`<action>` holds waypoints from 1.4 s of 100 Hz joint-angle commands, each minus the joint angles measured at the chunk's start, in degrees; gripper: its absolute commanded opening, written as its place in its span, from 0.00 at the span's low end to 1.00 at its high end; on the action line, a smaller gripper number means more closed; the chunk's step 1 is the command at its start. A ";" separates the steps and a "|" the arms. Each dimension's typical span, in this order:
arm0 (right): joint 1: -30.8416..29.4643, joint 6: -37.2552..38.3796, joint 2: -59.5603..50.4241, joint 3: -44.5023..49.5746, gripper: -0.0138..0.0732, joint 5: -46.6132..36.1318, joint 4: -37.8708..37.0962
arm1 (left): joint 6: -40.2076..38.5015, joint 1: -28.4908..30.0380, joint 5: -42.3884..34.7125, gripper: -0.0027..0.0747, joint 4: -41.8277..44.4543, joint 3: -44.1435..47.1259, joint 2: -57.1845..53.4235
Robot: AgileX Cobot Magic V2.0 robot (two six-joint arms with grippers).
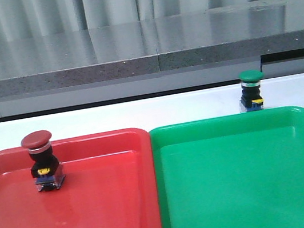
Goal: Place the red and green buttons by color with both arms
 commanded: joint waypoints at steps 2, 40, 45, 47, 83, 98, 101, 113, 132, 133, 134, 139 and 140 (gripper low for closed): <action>-0.35 -0.23 5.74 -8.70 0.03 4.14 0.31 | -0.61 0.08 -4.82 0.01 -0.51 2.40 -1.31; -0.35 -0.23 26.78 -29.94 0.03 27.40 2.33 | -0.61 0.08 -4.82 0.01 -0.51 2.40 -1.31; -0.35 -0.23 28.14 -30.52 0.03 27.49 2.59 | -0.61 0.08 -4.82 0.01 -0.51 2.40 -1.31; -0.35 -0.23 28.87 -30.51 0.03 27.29 2.71 | -0.61 0.08 -4.82 0.01 -0.51 2.40 -1.31; -0.35 -0.23 33.18 -30.46 0.15 29.71 2.91 | -0.61 0.08 -4.82 0.01 -0.51 2.40 -1.31; -0.35 -0.23 33.32 -30.46 0.51 32.57 2.91 | -0.61 0.08 -4.82 0.01 -0.51 2.40 -1.31; -0.35 -0.23 33.32 -30.46 0.61 33.19 2.91 | -0.61 0.08 -4.82 0.01 -0.51 2.40 -1.31; -0.35 -0.23 33.32 -30.46 0.85 33.47 2.91 | -0.61 0.08 -4.82 0.01 -0.51 2.40 -1.31; -0.35 -0.23 33.45 -30.46 0.87 32.60 5.32 | -0.61 0.08 -4.82 0.01 -0.51 2.40 -1.31; -0.35 -0.23 33.52 -30.46 0.87 32.60 5.32 | -0.61 0.08 -4.82 0.01 -0.51 2.40 -1.31; -0.35 -0.23 33.59 -30.46 0.87 32.47 5.51 | -0.61 0.08 -4.82 0.01 -0.51 2.40 -1.31; -0.35 -0.29 34.37 -30.52 0.87 32.12 5.99 | -0.61 0.08 -4.82 0.01 -0.51 2.40 -1.31; -0.35 -0.37 34.66 -30.52 0.87 32.03 5.99 | -0.61 0.08 -4.82 0.01 -0.51 2.40 -1.31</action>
